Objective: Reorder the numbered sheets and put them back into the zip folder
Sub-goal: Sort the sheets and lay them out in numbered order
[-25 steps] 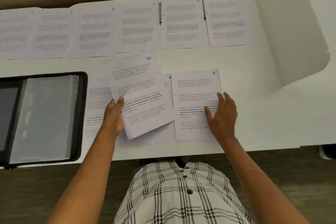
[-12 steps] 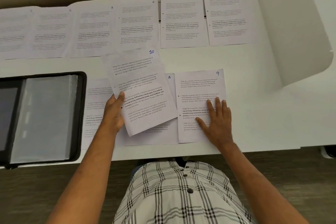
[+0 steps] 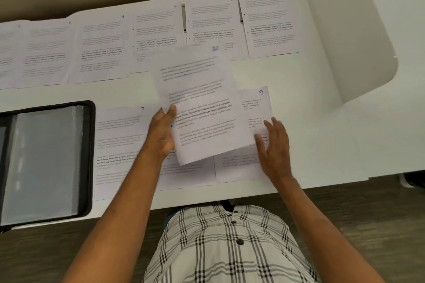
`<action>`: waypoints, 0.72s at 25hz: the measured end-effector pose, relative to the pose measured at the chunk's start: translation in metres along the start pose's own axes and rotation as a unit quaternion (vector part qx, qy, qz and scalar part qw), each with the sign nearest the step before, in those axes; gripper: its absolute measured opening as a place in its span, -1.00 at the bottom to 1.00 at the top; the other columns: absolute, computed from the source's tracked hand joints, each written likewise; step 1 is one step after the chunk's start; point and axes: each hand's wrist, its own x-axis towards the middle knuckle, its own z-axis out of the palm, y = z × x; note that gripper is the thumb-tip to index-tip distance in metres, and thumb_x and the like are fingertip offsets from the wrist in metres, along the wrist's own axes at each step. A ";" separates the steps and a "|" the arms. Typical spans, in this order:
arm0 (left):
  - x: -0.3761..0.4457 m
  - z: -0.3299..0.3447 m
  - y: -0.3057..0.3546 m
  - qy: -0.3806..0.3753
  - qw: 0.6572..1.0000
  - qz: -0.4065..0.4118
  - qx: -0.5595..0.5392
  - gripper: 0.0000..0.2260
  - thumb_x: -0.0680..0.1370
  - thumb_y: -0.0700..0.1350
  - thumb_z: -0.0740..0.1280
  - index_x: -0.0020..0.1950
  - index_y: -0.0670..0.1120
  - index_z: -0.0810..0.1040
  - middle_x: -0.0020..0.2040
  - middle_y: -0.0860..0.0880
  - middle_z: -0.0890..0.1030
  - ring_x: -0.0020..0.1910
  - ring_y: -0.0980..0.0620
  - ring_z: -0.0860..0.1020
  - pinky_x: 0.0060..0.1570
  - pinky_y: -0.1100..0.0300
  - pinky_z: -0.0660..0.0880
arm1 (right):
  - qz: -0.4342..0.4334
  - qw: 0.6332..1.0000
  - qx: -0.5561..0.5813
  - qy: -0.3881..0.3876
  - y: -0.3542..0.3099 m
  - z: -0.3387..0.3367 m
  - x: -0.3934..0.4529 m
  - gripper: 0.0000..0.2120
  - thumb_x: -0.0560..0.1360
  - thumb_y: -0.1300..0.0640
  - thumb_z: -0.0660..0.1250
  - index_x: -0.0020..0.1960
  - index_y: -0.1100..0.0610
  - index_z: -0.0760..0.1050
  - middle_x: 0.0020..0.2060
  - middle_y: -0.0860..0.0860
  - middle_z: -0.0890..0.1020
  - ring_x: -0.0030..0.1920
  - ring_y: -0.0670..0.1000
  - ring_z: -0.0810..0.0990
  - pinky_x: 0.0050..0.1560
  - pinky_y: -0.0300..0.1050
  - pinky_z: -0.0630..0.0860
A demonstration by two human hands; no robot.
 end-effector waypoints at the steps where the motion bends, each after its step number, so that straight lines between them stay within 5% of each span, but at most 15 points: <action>1: -0.001 0.016 -0.008 -0.020 1.000 -0.009 0.010 -0.67 0.67 -0.10 0.31 0.42 -0.18 0.51 0.26 -0.16 0.66 0.23 -0.13 0.64 0.18 -0.12 0.60 | 0.036 0.996 0.086 0.011 -0.007 -0.009 0.005 -0.57 0.75 -0.08 0.16 0.56 0.06 0.33 0.53 0.05 0.41 0.54 0.01 0.38 0.49 -0.02 0.40; 4: -0.002 0.065 -0.036 -0.059 0.996 -0.043 0.043 -0.73 0.68 -0.12 0.30 0.36 -0.15 0.56 0.21 -0.14 0.69 0.18 -0.11 0.67 0.17 -0.11 0.61 | 0.219 0.915 0.337 0.045 -0.027 -0.042 0.025 -0.66 0.73 -0.14 0.14 0.29 0.04 0.55 0.07 0.01 0.70 0.06 0.05 0.72 -0.12 -0.18 0.63; 6: -0.001 0.091 -0.050 -0.065 0.994 -0.056 0.064 -0.80 0.68 -0.13 0.29 0.28 -0.08 0.59 0.11 -0.06 0.73 0.10 -0.03 0.70 0.14 -0.06 0.63 | 0.322 0.851 0.413 0.034 -0.030 -0.062 0.034 -0.57 0.73 -0.21 0.09 0.08 0.03 0.62 -0.16 0.00 0.73 -0.18 0.06 0.75 -0.27 -0.19 0.60; 8: 0.003 0.113 -0.063 -0.067 0.993 -0.066 0.071 -0.84 0.69 -0.14 0.28 0.24 -0.05 0.60 0.03 0.01 0.75 0.00 0.04 0.72 0.02 0.03 0.67 | 0.341 0.840 0.421 0.013 -0.020 -0.080 0.036 -0.52 0.72 -0.24 0.06 0.01 0.05 0.61 -0.26 -0.03 0.71 -0.29 -0.01 0.72 -0.35 -0.24 0.57; 11: 0.010 0.138 -0.081 -0.063 0.992 -0.081 0.071 -0.83 0.69 -0.16 0.28 0.25 -0.05 0.59 0.04 0.00 0.74 -0.03 0.03 0.72 -0.15 0.08 0.67 | 0.356 0.846 0.398 0.003 0.001 -0.100 0.037 -0.62 0.69 -0.26 0.16 0.17 -0.01 0.60 -0.05 0.00 0.74 -0.07 0.03 0.73 -0.17 -0.15 0.60; 14: 0.017 0.161 -0.103 -0.063 0.990 -0.086 0.089 -0.85 0.68 -0.16 0.29 0.20 -0.03 0.61 0.05 -0.02 0.73 0.01 -0.01 0.71 -0.06 0.05 0.67 | 0.336 0.887 0.315 -0.044 0.035 -0.113 0.032 -0.67 0.66 -0.05 0.35 0.37 0.03 0.52 0.20 -0.02 0.67 0.20 0.06 0.65 0.03 -0.08 0.60; 18: 0.020 0.188 -0.125 -0.076 0.986 -0.090 0.120 -0.82 0.68 -0.15 0.30 0.26 -0.07 0.62 0.13 -0.07 0.72 0.10 -0.09 0.69 0.09 -0.04 0.65 | 0.326 0.936 0.128 -0.043 0.068 -0.124 0.026 -0.57 0.67 0.11 0.35 0.51 0.09 0.41 0.37 0.01 0.55 0.36 0.03 0.52 0.39 0.05 0.50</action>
